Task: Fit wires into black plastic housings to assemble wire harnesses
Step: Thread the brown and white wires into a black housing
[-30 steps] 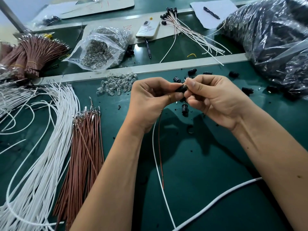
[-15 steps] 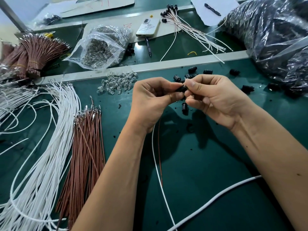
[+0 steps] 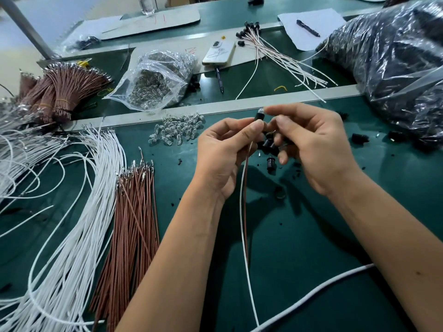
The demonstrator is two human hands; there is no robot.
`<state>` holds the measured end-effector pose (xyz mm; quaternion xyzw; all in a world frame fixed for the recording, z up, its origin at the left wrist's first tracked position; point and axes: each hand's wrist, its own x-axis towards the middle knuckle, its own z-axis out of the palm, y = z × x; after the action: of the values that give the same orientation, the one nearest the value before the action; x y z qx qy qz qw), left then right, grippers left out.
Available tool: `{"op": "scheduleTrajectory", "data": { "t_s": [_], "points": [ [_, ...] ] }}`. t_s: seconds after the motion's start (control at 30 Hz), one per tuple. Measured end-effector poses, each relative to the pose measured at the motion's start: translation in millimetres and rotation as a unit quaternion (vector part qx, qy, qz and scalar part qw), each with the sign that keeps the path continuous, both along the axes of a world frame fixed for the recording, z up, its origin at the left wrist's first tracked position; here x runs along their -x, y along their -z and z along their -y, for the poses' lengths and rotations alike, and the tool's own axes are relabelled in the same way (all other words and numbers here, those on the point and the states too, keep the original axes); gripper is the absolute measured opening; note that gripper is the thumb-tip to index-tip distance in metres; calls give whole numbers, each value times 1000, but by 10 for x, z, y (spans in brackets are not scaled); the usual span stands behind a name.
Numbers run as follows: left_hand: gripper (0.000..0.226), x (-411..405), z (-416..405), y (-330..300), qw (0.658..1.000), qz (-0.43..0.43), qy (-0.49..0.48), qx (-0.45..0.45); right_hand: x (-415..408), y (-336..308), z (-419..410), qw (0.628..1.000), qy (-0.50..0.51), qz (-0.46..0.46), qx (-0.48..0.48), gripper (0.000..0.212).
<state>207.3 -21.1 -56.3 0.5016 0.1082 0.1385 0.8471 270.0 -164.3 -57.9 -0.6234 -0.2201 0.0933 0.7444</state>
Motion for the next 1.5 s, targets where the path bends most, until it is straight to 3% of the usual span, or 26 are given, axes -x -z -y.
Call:
{"op": "scheduleTrajectory", "data": {
  "t_s": [0.23,0.47,0.63,0.8,1.17,1.5],
  "points": [
    [22,15,-13,-7,999,1,35,3,7,-9,25,987,-46,149,34,33],
    [10,26,45,-52,998,-36,49,23,-16,-24,51,980,-48,187,44,43],
    [31,18,10,-86,996,-51,74,29,-45,-21,68,989,-12,144,12,38],
    [12,42,43,-12,991,-33,82,-96,-45,-39,95,995,7,93,-22,35],
    [17,54,55,-59,992,-25,83,-88,-56,-76,103,998,-38,16,-38,27],
    [14,67,67,-46,989,-36,97,-109,-30,-68,80,998,6,53,-14,22]
  ]
}}
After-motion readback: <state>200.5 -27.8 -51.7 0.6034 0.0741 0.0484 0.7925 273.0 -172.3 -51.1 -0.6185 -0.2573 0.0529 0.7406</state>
